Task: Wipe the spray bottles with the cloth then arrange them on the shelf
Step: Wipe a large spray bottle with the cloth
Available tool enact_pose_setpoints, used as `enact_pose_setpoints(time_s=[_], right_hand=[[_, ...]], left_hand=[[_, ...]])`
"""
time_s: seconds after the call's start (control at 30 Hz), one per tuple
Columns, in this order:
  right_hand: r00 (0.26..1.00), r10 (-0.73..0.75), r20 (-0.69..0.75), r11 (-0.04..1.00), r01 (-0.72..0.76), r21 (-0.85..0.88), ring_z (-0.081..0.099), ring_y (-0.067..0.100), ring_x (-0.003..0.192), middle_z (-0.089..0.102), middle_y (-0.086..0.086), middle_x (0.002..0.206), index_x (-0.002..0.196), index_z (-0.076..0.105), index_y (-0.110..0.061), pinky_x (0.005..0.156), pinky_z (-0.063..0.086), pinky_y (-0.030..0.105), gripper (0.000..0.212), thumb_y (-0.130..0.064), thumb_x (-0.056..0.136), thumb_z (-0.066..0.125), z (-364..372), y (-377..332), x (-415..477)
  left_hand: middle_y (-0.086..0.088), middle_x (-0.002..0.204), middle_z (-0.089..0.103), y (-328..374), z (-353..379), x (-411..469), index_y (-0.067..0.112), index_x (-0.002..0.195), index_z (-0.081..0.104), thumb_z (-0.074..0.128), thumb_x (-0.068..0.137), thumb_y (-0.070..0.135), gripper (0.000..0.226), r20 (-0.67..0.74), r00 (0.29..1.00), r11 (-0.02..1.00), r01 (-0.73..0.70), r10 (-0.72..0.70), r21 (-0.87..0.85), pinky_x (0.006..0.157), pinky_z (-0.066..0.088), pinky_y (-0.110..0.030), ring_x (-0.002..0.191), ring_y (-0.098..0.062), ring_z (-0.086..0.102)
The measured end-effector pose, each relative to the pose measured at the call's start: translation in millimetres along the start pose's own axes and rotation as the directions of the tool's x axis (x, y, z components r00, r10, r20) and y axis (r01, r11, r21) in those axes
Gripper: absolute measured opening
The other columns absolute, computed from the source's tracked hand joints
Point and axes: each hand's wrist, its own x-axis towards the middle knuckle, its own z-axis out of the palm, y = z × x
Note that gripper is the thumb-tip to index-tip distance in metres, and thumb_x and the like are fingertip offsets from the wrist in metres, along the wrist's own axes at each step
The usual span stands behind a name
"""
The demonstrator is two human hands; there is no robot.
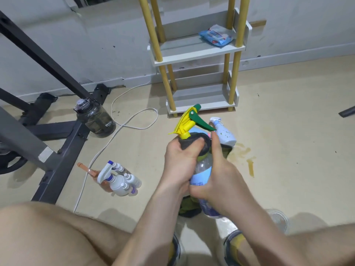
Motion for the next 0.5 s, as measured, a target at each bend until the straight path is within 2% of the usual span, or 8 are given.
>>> enact_pose_setpoints(time_s=[0.07, 0.13, 0.2, 0.23, 0.3, 0.4, 0.47, 0.5], right_hand=[[0.995, -0.058, -0.084, 0.998, 0.058, -0.005, 0.053, 0.02, 0.105, 0.046, -0.004, 0.128, 0.155, 0.001, -0.038, 0.075, 0.047, 0.034, 0.124, -0.046, 0.061, 0.082, 4.9, 4.5, -4.8], [0.992, -0.065, -0.108, 0.993, 0.054, -0.102, 0.05, 0.017, 0.108, 0.043, -0.007, 0.124, 0.151, 0.013, -0.039, 0.081, 0.049, 0.037, 0.113, -0.059, 0.059, 0.076, 1.2, 9.2, -5.8], [0.991, -0.086, -0.105, 0.991, 0.075, -0.109, 0.054, 0.015, 0.105, 0.051, -0.01, 0.117, 0.143, 0.029, -0.039, 0.082, 0.048, 0.035, 0.093, -0.058, 0.064, 0.074, -1.0, 8.9, -5.3], [0.992, -0.073, -0.102, 0.997, 0.069, -0.036, 0.057, 0.013, 0.099, 0.057, -0.012, 0.11, 0.135, 0.038, -0.042, 0.08, 0.049, 0.034, 0.08, -0.055, 0.065, 0.076, -1.2, 9.0, -4.4], [0.997, 0.075, -0.02, 0.953, -0.066, 0.297, 0.066, 0.012, 0.082, 0.068, -0.011, 0.094, 0.115, 0.049, -0.046, 0.074, 0.055, 0.034, 0.063, -0.052, 0.061, 0.081, -5.1, 6.2, -3.1], [0.956, 0.19, 0.223, 0.57, -0.292, 0.768, 0.073, 0.025, 0.075, 0.076, 0.004, 0.091, 0.111, 0.054, -0.031, 0.068, 0.058, 0.041, 0.056, -0.038, 0.063, 0.082, -6.0, 2.1, -3.4], [0.942, 0.246, 0.228, 0.339, -0.304, 0.89, 0.072, 0.026, 0.077, 0.075, 0.011, 0.098, 0.115, 0.054, -0.021, 0.067, 0.056, 0.042, 0.05, -0.033, 0.074, 0.08, -3.1, -2.3, 0.5], [0.939, 0.295, 0.179, 0.312, -0.272, 0.911, 0.071, 0.026, 0.077, 0.074, 0.012, 0.1, 0.114, 0.053, -0.021, 0.068, 0.056, 0.043, 0.044, -0.034, 0.079, 0.077, -3.2, -4.5, 3.1]], left_hand=[[-0.004, 0.072, 0.071, 6.3, -1.6, 4.4, 0.004, 0.089, 0.071, 0.064, 0.089, 0.006, 0.007, -0.128, 0.992, 0.998, -0.013, 0.005, -0.064, 0.058, 0.053, -0.025, 0.061, -0.015, 0.066], [-0.002, 0.063, 0.068, 16.7, -9.8, 12.7, 0.008, 0.081, 0.068, 0.064, 0.091, 0.01, 0.011, -0.256, 0.966, 0.984, -0.01, -0.037, -0.18, 0.054, 0.051, -0.023, 0.053, -0.015, 0.063], [-0.003, 0.059, 0.067, 24.8, -14.8, 15.9, 0.008, 0.08, 0.065, 0.062, 0.094, 0.013, 0.015, -0.23, 0.972, 0.978, 0.003, -0.052, -0.21, 0.05, 0.051, -0.021, 0.049, -0.015, 0.063], [-0.003, 0.06, 0.067, 28.2, -14.2, 14.1, 0.007, 0.082, 0.064, 0.061, 0.095, 0.014, 0.015, -0.179, 0.983, 0.98, 0.009, -0.045, -0.199, 0.05, 0.051, -0.021, 0.05, -0.015, 0.063], [-0.003, 0.064, 0.069, 28.7, -14.3, 12.1, 0.005, 0.088, 0.064, 0.059, 0.096, 0.016, 0.014, -0.087, 0.996, 0.983, -0.012, -0.003, -0.182, 0.052, 0.052, -0.021, 0.055, -0.014, 0.065], [0.002, 0.068, 0.072, 26.2, -11.5, 7.8, 0.008, 0.087, 0.064, 0.051, 0.101, 0.022, 0.023, -0.055, 0.997, 0.995, -0.064, 0.06, -0.074, 0.057, 0.052, -0.02, 0.06, -0.011, 0.067], [0.006, 0.075, 0.074, 15.2, -6.5, -0.6, 0.014, 0.089, 0.065, 0.043, 0.104, 0.028, 0.03, -0.025, 0.997, 0.996, -0.068, 0.069, 0.059, 0.063, 0.055, -0.022, 0.071, -0.009, 0.07], [0.004, 0.085, 0.075, 6.4, -4.2, -7.0, 0.015, 0.095, 0.066, 0.041, 0.105, 0.034, 0.033, -0.007, 0.998, 0.991, -0.062, 0.063, 0.116, 0.071, 0.057, -0.027, 0.082, -0.012, 0.072]])
